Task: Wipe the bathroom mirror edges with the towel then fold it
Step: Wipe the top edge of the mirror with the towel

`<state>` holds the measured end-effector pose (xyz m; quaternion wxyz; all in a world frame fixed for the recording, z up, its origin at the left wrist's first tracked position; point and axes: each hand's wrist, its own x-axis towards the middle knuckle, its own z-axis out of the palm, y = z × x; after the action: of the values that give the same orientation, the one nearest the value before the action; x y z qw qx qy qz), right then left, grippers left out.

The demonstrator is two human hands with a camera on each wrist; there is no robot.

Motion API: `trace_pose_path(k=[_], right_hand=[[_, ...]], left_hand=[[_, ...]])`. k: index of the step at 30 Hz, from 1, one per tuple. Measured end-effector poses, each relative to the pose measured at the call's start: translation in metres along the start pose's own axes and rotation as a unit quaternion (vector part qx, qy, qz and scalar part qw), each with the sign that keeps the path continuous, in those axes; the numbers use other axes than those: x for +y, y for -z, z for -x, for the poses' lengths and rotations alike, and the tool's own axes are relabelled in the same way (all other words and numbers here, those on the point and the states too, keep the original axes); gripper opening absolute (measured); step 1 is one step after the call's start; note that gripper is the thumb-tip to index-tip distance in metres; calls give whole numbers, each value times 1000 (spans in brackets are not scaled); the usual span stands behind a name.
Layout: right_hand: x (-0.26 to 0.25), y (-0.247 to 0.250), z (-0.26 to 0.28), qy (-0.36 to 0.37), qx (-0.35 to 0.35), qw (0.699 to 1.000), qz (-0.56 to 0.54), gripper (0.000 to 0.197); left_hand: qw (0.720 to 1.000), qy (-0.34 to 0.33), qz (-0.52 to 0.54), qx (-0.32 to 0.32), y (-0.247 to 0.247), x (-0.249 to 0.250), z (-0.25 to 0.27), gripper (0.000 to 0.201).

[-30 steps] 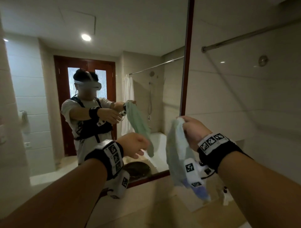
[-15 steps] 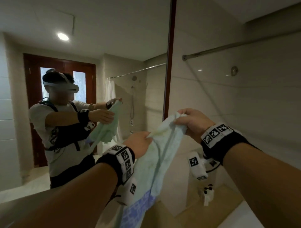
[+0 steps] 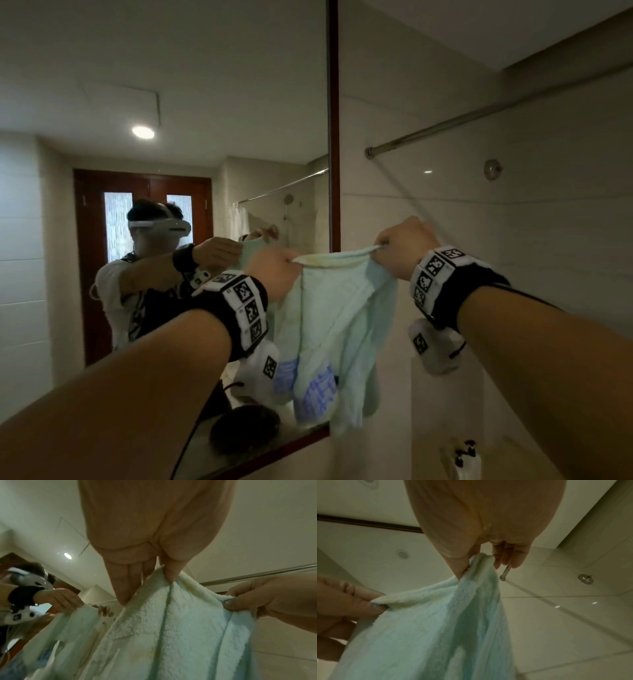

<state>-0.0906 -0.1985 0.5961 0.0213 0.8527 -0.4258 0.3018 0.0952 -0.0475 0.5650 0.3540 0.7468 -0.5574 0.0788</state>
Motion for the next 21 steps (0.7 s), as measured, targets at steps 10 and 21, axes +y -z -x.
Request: trace_pose_path(k=[10,21], right_hand=[[79,8,-78,108,-58,963,-238,22],[100,19,-146,230,-49,956,-176,42]], left_hand=[[981,138,138,-5,-14,75,-90,18],[968,171,179,35,-8,99,-142,13]])
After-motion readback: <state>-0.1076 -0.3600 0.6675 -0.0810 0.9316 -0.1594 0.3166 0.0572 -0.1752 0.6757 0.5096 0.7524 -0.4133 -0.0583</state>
